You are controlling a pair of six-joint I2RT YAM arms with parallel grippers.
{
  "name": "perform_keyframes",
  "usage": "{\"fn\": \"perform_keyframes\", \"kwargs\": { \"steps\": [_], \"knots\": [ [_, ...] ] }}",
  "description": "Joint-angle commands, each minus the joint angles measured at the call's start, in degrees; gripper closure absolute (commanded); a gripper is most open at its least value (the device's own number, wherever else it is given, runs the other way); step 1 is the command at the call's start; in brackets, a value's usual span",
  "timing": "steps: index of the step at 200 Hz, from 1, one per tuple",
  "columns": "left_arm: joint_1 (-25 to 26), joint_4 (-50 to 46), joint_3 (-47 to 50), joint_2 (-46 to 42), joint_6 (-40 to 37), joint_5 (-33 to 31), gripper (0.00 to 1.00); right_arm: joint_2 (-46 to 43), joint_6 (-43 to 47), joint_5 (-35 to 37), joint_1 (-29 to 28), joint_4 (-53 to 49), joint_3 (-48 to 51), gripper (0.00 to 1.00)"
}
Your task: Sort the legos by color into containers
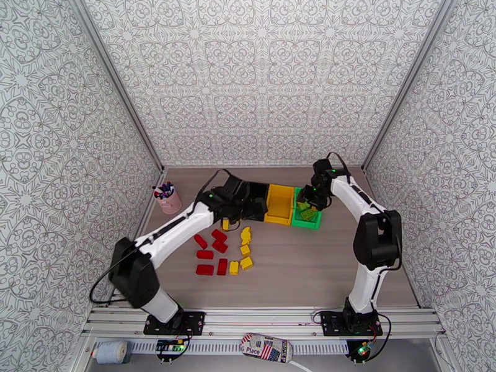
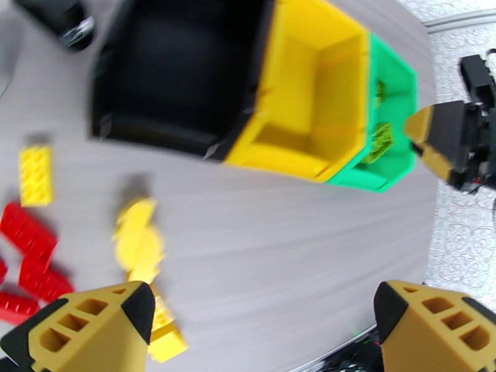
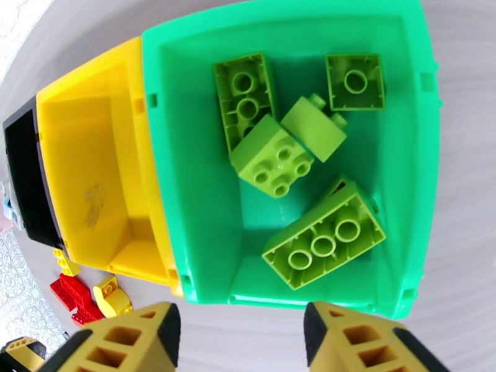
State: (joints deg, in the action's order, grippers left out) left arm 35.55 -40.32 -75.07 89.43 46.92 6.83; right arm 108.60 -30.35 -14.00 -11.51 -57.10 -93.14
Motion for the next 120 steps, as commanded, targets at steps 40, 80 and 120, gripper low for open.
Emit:
{"fn": "perform_keyframes", "kwargs": {
  "steps": [40,80,120],
  "knots": [
    [-0.3,-5.5,11.9,-8.5,3.6,-4.6,0.01,-6.2,-1.9,0.0,-11.7,3.7,10.0,0.39],
    [1.4,-7.6,15.1,-9.1,3.9,-5.8,0.02,-5.6,-7.2,0.7,-20.2,7.0,14.6,0.4],
    [4.6,-6.9,16.1,-4.1,6.1,-5.9,0.04,-6.4,-8.6,4.3,-25.0,5.9,17.2,0.42]
  ]
}}
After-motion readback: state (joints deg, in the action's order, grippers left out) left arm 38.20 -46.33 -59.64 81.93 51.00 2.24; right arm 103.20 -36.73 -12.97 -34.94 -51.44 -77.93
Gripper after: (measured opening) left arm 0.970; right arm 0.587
